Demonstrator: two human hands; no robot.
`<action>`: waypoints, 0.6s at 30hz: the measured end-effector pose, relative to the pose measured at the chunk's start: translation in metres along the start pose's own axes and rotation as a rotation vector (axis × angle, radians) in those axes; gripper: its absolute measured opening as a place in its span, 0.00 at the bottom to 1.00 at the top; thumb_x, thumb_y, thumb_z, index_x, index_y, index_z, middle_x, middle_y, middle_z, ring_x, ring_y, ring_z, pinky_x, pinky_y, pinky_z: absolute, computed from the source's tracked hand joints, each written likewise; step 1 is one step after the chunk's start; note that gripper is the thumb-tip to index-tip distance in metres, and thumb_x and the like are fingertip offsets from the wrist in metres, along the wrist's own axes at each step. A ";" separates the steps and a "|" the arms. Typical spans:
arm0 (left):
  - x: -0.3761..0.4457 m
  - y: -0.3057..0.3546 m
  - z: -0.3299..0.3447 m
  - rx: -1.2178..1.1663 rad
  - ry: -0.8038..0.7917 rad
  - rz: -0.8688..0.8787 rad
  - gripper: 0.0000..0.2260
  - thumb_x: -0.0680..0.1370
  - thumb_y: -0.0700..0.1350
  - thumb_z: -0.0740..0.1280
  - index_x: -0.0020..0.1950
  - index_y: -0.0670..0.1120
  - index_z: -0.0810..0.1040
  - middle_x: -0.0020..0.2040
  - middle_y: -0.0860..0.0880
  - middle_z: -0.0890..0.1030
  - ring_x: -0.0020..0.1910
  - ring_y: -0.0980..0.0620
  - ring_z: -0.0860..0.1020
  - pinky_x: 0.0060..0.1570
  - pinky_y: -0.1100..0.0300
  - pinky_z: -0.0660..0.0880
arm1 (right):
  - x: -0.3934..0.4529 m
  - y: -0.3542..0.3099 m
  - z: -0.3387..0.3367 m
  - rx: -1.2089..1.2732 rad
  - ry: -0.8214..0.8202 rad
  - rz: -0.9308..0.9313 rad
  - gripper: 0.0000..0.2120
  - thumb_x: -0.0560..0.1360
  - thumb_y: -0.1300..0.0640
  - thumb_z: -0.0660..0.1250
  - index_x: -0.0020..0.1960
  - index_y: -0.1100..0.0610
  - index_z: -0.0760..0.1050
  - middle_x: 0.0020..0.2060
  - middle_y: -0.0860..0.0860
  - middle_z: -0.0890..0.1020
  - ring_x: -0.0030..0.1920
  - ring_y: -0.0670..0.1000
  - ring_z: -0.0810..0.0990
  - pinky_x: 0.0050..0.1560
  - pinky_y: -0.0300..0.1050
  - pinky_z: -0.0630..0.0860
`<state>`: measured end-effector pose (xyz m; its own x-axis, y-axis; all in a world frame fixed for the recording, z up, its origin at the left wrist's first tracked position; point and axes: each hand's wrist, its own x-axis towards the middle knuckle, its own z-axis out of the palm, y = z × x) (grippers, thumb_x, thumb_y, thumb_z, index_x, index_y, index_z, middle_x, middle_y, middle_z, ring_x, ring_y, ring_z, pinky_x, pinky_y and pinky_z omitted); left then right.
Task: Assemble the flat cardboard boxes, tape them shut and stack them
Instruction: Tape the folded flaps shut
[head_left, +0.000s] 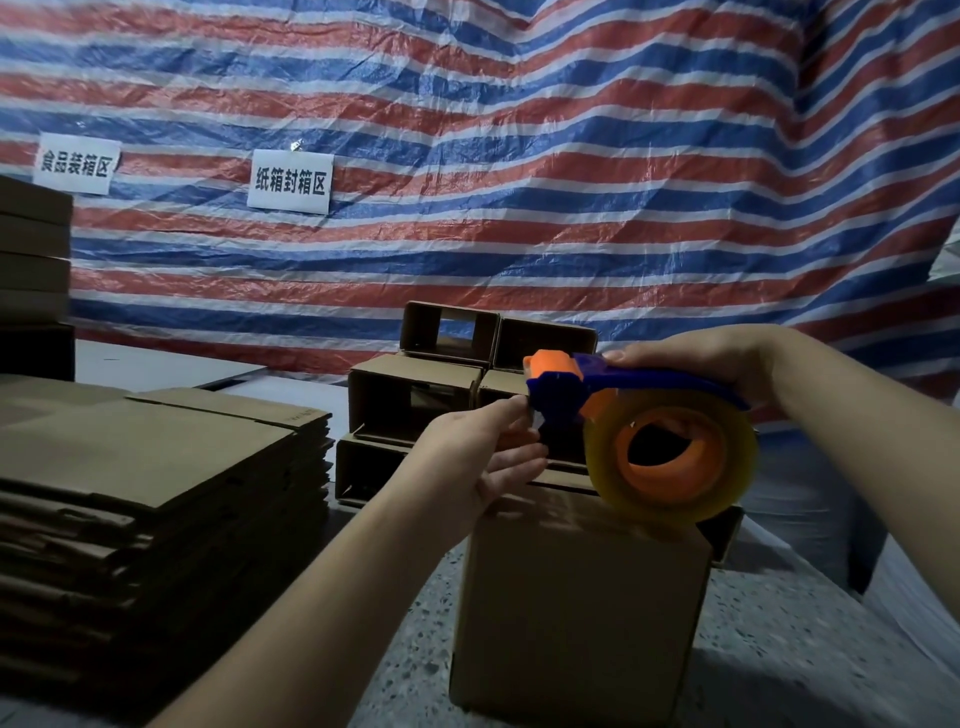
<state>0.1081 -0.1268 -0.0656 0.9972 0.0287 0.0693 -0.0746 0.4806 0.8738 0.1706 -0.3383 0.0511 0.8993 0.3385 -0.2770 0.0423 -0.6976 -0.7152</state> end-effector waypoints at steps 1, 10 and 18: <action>0.001 -0.001 0.000 0.023 0.002 0.025 0.07 0.78 0.42 0.70 0.51 0.38 0.79 0.43 0.41 0.84 0.38 0.50 0.86 0.33 0.62 0.79 | 0.000 0.000 0.000 0.002 -0.002 0.000 0.39 0.62 0.35 0.74 0.64 0.61 0.77 0.43 0.56 0.84 0.35 0.50 0.81 0.35 0.42 0.79; 0.009 -0.012 0.000 0.314 0.114 0.373 0.06 0.79 0.43 0.66 0.45 0.44 0.79 0.40 0.48 0.85 0.45 0.50 0.85 0.48 0.55 0.80 | -0.001 -0.004 0.003 -0.011 -0.015 -0.017 0.36 0.59 0.36 0.75 0.58 0.59 0.80 0.39 0.55 0.85 0.31 0.49 0.82 0.29 0.41 0.79; 0.013 -0.023 -0.006 0.406 0.084 0.406 0.07 0.80 0.44 0.65 0.45 0.43 0.78 0.36 0.49 0.84 0.37 0.50 0.85 0.37 0.57 0.81 | -0.001 -0.007 0.003 -0.062 0.010 0.004 0.38 0.58 0.35 0.74 0.58 0.59 0.79 0.39 0.55 0.85 0.32 0.49 0.82 0.30 0.41 0.79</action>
<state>0.1223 -0.1326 -0.0879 0.8839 0.2184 0.4136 -0.4319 0.0422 0.9009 0.1680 -0.3316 0.0544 0.9037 0.3297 -0.2731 0.0656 -0.7370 -0.6727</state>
